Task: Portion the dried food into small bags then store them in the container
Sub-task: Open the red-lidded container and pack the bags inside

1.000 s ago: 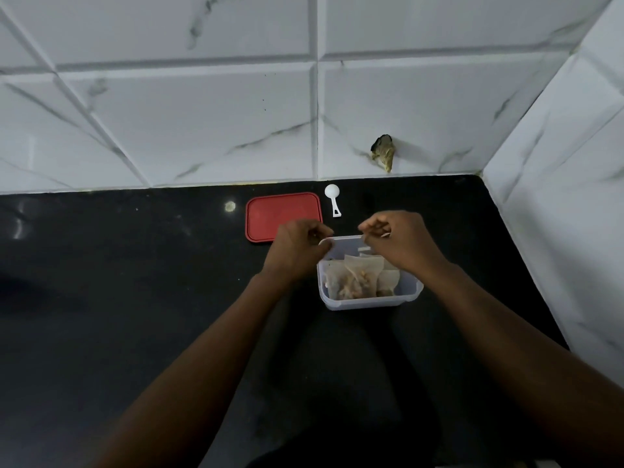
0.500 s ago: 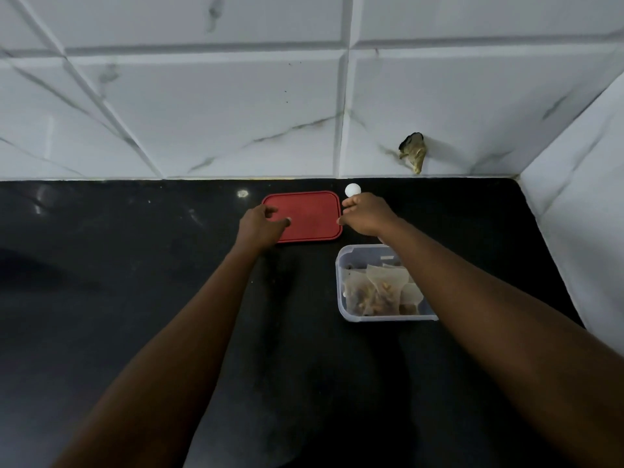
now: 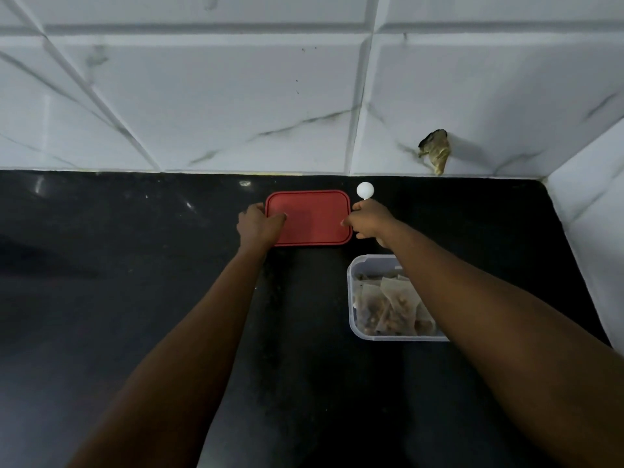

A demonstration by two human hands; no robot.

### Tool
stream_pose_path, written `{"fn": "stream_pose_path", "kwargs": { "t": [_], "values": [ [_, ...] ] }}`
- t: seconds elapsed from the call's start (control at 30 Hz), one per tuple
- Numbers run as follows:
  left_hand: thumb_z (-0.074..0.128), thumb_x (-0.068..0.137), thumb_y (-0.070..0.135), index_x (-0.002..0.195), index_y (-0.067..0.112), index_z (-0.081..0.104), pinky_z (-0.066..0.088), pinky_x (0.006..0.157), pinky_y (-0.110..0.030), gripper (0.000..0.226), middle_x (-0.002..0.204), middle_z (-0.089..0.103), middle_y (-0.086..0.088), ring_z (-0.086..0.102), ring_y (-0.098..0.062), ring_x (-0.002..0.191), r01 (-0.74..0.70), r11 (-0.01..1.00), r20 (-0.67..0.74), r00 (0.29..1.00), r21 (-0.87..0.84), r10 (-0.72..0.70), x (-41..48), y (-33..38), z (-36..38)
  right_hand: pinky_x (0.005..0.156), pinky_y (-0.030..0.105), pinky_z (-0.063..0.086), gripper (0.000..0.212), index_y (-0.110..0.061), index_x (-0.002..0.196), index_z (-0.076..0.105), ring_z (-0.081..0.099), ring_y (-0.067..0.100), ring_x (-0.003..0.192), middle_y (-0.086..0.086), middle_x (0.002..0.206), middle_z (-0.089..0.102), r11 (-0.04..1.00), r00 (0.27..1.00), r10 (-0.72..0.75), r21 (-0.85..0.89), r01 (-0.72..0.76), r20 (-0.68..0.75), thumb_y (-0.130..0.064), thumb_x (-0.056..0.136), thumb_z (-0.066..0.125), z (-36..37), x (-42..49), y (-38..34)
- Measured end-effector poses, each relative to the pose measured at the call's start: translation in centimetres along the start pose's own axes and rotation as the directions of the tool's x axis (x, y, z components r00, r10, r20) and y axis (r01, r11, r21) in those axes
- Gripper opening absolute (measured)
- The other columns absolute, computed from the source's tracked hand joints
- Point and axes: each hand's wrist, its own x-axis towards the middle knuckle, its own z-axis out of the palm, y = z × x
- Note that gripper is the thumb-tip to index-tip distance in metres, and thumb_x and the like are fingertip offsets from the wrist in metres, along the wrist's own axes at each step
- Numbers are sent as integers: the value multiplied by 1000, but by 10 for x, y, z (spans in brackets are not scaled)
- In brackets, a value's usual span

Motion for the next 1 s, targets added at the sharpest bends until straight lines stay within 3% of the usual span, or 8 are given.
{"fn": "stream_pose_path", "kwargs": {
  "t": [0.17, 0.3, 0.37, 0.5, 0.63, 0.8, 0.93, 1.0],
  "values": [
    [75, 78, 43, 105, 9, 72, 61, 87, -43, 44, 104, 74, -12, 72, -30, 98, 56, 989, 65, 997, -139, -48, 0, -4, 0, 86, 35, 60, 21, -8, 107, 63, 64, 22, 98, 12, 112, 63, 996, 999, 35, 83, -37, 33, -16, 90, 72, 1, -3, -3],
    [74, 63, 54, 131, 0, 62, 58, 95, -51, 87, 123, 70, -20, 69, -36, 111, 40, 966, 76, 997, -254, -21, -7, -3, -7, 89, 37, 60, 35, -11, 123, 64, 65, 22, 105, 8, 119, 63, 990, 1000, -18, 136, 21, -20, -15, 90, 73, -12, -15, -4],
    [75, 69, 50, 145, 2, 50, 53, 102, -55, 94, 134, 65, -21, 66, -36, 120, 32, 947, 93, 996, -320, -3, -9, -3, -7, 87, 35, 60, 41, -10, 130, 63, 66, 20, 105, 6, 118, 66, 982, 997, -68, 175, 74, -39, -17, 91, 73, -25, -25, -4],
    [70, 86, 38, 140, 8, 57, 58, 74, -34, 63, 125, 71, -12, 70, -15, 92, -3, 895, 131, 989, -445, 68, -41, 18, -10, 86, 33, 58, 34, -15, 129, 62, 67, 18, 96, 4, 107, 68, 943, 983, -131, 290, 163, -125, -22, 97, 67, -60, -57, 0],
    [60, 103, 23, 107, 18, 69, 51, 67, -25, 11, 74, 67, 10, 60, -5, 68, -93, 844, 111, 978, -529, 177, -82, 38, -1, 84, 33, 60, 17, -22, 112, 68, 70, 25, 100, 5, 115, 69, 900, 967, -112, 390, 197, -228, -32, 100, 62, -93, -88, 21],
    [59, 104, 33, 88, 19, 66, 50, 79, -29, 22, 85, 66, 1, 60, -12, 83, -163, 781, 49, 969, -602, 241, -125, 48, 21, 88, 35, 59, 44, -8, 112, 66, 71, 23, 100, 10, 109, 71, 797, 953, -12, 573, 192, -302, -49, 101, 55, -120, -129, 59],
    [65, 101, 29, 84, 17, 67, 51, 77, -28, 21, 84, 65, -2, 58, -12, 81, -176, 767, 26, 970, -617, 243, -159, 39, 39, 88, 31, 58, 16, -10, 102, 67, 70, 25, 109, 13, 110, 70, 659, 950, 6, 716, 231, -312, -25, 96, 68, -124, -156, 91],
    [67, 97, 13, 90, 13, 71, 52, 72, -22, 8, 87, 70, 0, 63, -11, 82, -167, 787, 41, 971, -594, 236, -171, 30, 46, 87, 29, 57, 9, -11, 103, 69, 69, 23, 110, 11, 108, 72, 674, 946, -11, 696, 246, -323, -11, 95, 67, -121, -167, 106]
  ]
}}
